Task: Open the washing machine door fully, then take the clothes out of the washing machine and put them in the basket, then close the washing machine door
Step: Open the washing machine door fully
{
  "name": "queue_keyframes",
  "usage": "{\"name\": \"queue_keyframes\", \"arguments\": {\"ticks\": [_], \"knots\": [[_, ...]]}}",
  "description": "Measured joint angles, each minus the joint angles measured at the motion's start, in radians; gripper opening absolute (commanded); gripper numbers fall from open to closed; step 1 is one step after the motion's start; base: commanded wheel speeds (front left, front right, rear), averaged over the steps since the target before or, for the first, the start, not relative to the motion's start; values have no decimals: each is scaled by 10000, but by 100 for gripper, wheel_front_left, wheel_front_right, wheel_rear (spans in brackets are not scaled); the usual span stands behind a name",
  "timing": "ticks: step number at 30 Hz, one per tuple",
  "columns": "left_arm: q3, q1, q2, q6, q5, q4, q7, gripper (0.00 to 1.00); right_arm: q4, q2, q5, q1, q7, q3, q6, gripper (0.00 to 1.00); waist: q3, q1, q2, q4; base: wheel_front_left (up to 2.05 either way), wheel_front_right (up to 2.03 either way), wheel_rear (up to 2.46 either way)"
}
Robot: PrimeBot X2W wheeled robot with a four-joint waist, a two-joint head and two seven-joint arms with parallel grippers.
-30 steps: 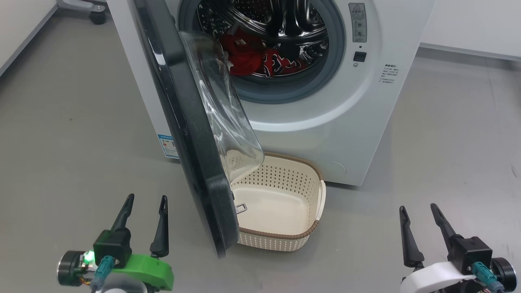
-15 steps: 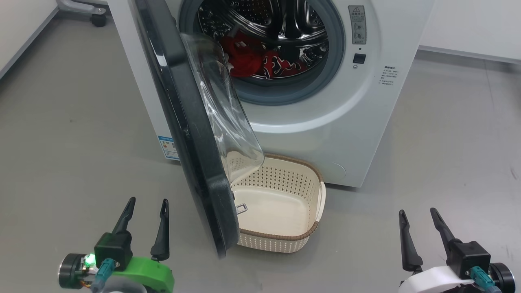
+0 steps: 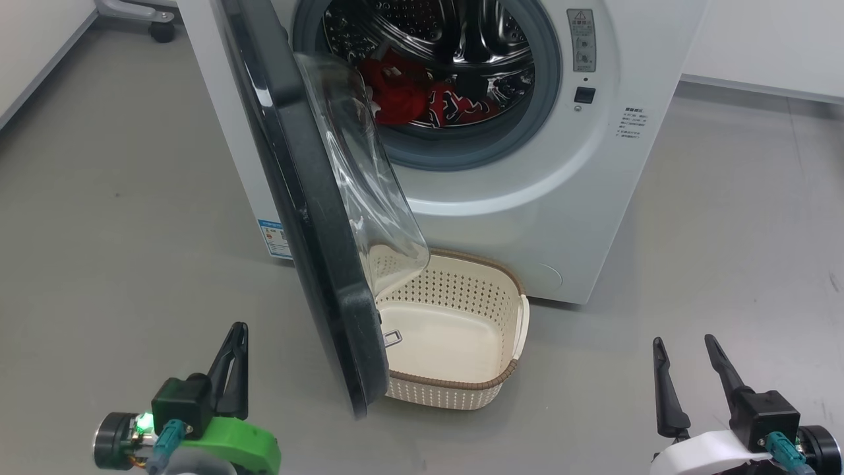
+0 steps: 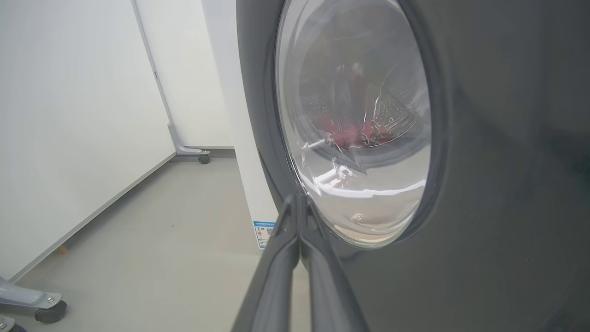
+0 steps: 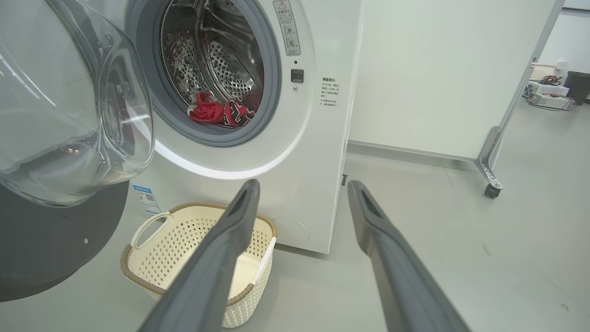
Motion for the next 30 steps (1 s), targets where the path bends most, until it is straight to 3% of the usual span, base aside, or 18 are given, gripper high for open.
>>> {"name": "queue_keyframes", "arguments": {"ticks": [10,21,30], "knots": [[414,-37,2,213,188,-713,0,0,-44,46,-215,120,0,-81,8,100,35,0,0,27,0,0,0],[529,-1206,0,470,679,-3014,-2,0,-113,107,-341,151,0,-157,100,100,84,0,0,109,0,0,0],[-1327,-1936,4,157,792,-4744,-12,0,-115,142,-401,154,0,-232,182,100,73,0,0,178,0,0,0]]}}
